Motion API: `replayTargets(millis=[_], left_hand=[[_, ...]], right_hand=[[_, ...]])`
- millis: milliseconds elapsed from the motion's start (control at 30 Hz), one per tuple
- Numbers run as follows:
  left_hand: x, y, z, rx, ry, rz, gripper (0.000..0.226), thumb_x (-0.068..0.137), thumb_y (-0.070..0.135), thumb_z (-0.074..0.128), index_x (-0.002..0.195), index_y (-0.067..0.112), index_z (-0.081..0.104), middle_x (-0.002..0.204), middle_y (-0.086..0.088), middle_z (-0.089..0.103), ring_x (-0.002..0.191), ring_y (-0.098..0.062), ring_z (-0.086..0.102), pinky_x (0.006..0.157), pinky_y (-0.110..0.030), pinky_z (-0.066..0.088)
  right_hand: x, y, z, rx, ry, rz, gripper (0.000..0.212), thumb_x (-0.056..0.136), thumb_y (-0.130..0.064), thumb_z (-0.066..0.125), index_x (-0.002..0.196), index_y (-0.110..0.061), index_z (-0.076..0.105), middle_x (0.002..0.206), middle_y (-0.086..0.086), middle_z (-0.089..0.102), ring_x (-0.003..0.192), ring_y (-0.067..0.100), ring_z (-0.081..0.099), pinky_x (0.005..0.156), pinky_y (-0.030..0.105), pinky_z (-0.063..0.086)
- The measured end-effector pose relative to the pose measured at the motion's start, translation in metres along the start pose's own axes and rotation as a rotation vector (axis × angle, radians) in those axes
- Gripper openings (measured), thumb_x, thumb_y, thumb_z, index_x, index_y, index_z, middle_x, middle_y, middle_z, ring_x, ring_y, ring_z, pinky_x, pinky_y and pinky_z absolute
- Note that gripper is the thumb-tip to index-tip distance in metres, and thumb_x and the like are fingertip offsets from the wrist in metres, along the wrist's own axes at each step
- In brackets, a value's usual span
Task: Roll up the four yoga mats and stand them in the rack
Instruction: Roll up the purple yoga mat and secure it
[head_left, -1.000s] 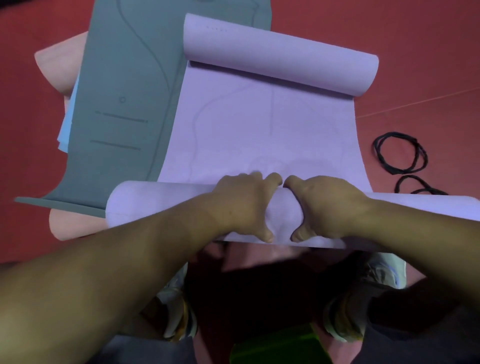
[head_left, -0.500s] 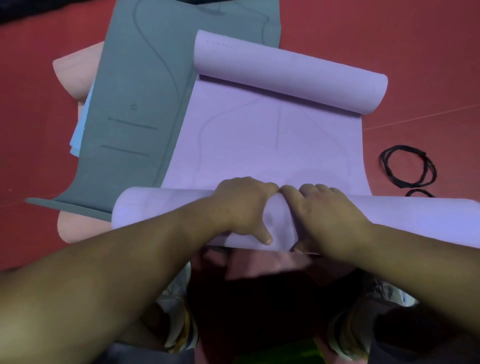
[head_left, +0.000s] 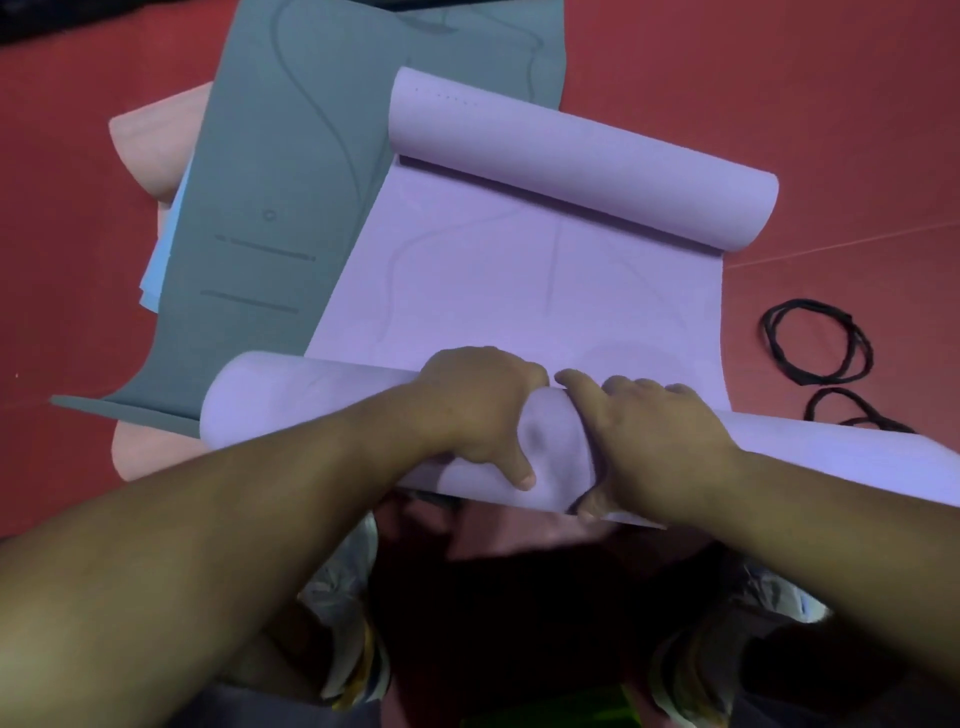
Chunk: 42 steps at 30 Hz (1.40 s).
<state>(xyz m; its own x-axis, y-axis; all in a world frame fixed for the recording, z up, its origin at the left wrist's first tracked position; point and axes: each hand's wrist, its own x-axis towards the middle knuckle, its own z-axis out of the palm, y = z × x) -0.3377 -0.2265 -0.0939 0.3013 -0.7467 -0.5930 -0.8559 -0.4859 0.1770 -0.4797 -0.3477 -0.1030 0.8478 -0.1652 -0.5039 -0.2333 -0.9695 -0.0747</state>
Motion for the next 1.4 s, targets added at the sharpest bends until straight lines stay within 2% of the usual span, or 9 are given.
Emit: replayTargets(millis=[67, 233, 467, 533, 667, 867, 1100, 1267, 1400], left_hand=[[-0.002, 0.003, 0.000, -0.057, -0.050, 0.007, 0.076, 0.056, 0.067, 0.083, 0.120, 0.042, 0.049, 0.094, 0.016, 0.064, 0.088, -0.013, 0.062, 0.075, -0.036, 0.053], [-0.009, 0.013, 0.012, 0.132, 0.042, 0.040, 0.124, 0.046, 0.069, 0.086, 0.148, 0.041, 0.022, 0.112, 0.005, 0.052, 0.099, -0.020, 0.055, 0.082, -0.039, 0.045], [-0.006, 0.006, 0.011, 0.023, -0.009, 0.047, 0.088, 0.059, 0.063, 0.083, 0.135, 0.039, 0.044, 0.092, 0.013, 0.061, 0.086, -0.014, 0.058, 0.073, -0.034, 0.051], [-0.004, 0.003, 0.005, -0.049, -0.084, 0.052, 0.086, 0.058, 0.063, 0.085, 0.132, 0.041, 0.047, 0.096, 0.016, 0.064, 0.091, -0.012, 0.059, 0.078, -0.034, 0.053], [-0.004, 0.008, 0.010, -0.099, -0.164, 0.034, 0.096, 0.057, 0.066, 0.084, 0.138, 0.040, 0.041, 0.106, 0.014, 0.064, 0.097, -0.015, 0.063, 0.085, -0.040, 0.055], [-0.010, 0.024, 0.021, 0.250, 0.115, 0.064, 0.128, 0.050, 0.073, 0.081, 0.152, 0.040, 0.012, 0.117, 0.003, 0.053, 0.103, -0.022, 0.055, 0.079, -0.039, 0.038], [-0.005, 0.007, 0.010, -0.062, -0.007, 0.040, 0.090, 0.058, 0.063, 0.084, 0.136, 0.040, 0.044, 0.095, 0.016, 0.061, 0.087, -0.014, 0.057, 0.074, -0.033, 0.050], [-0.006, 0.012, 0.008, -0.153, -0.123, 0.023, 0.088, 0.060, 0.062, 0.085, 0.134, 0.035, 0.045, 0.104, 0.014, 0.063, 0.094, -0.014, 0.062, 0.083, -0.038, 0.055], [-0.010, 0.019, 0.020, 0.140, 0.071, 0.034, 0.111, 0.049, 0.072, 0.082, 0.141, 0.039, 0.030, 0.112, 0.005, 0.056, 0.099, -0.021, 0.058, 0.082, -0.039, 0.046]], right_hand=[[0.003, 0.005, -0.005, 0.074, -0.065, -0.024, 0.099, 0.060, -0.063, 0.083, 0.136, -0.031, 0.029, 0.104, -0.003, 0.059, 0.093, 0.024, 0.061, 0.074, 0.036, 0.041], [0.011, 0.025, -0.016, 0.284, -0.236, -0.027, 0.099, 0.058, -0.057, 0.088, 0.139, -0.033, 0.035, 0.106, -0.008, 0.061, 0.098, 0.020, 0.060, 0.083, 0.039, 0.054], [0.002, 0.006, -0.002, 0.092, -0.164, -0.020, 0.123, 0.051, -0.070, 0.083, 0.149, -0.034, 0.019, 0.134, -0.001, 0.047, 0.126, 0.027, 0.049, 0.107, 0.056, 0.036], [-0.001, -0.001, -0.001, 0.038, -0.135, -0.021, 0.122, 0.052, -0.068, 0.084, 0.147, -0.029, 0.019, 0.127, 0.002, 0.052, 0.120, 0.029, 0.053, 0.105, 0.057, 0.037], [0.004, 0.006, -0.005, 0.158, -0.207, -0.032, 0.096, 0.060, -0.054, 0.086, 0.137, -0.032, 0.032, 0.107, -0.005, 0.058, 0.102, 0.024, 0.060, 0.091, 0.045, 0.048], [0.011, 0.035, -0.014, 0.401, -0.306, -0.036, 0.098, 0.055, -0.052, 0.091, 0.137, -0.034, 0.040, 0.115, -0.010, 0.060, 0.103, 0.018, 0.059, 0.088, 0.036, 0.053], [-0.001, 0.007, -0.003, 0.096, -0.082, -0.053, 0.126, 0.048, -0.073, 0.083, 0.148, -0.031, 0.018, 0.135, -0.002, 0.047, 0.125, 0.028, 0.051, 0.106, 0.056, 0.036], [0.002, 0.007, -0.006, 0.115, -0.117, -0.025, 0.101, 0.056, -0.067, 0.084, 0.136, -0.031, 0.033, 0.106, -0.005, 0.058, 0.099, 0.024, 0.059, 0.084, 0.040, 0.045], [0.006, 0.020, -0.012, 0.250, -0.202, 0.021, 0.083, 0.056, -0.065, 0.085, 0.119, -0.027, 0.047, 0.096, -0.010, 0.058, 0.090, 0.018, 0.059, 0.079, 0.038, 0.053]])
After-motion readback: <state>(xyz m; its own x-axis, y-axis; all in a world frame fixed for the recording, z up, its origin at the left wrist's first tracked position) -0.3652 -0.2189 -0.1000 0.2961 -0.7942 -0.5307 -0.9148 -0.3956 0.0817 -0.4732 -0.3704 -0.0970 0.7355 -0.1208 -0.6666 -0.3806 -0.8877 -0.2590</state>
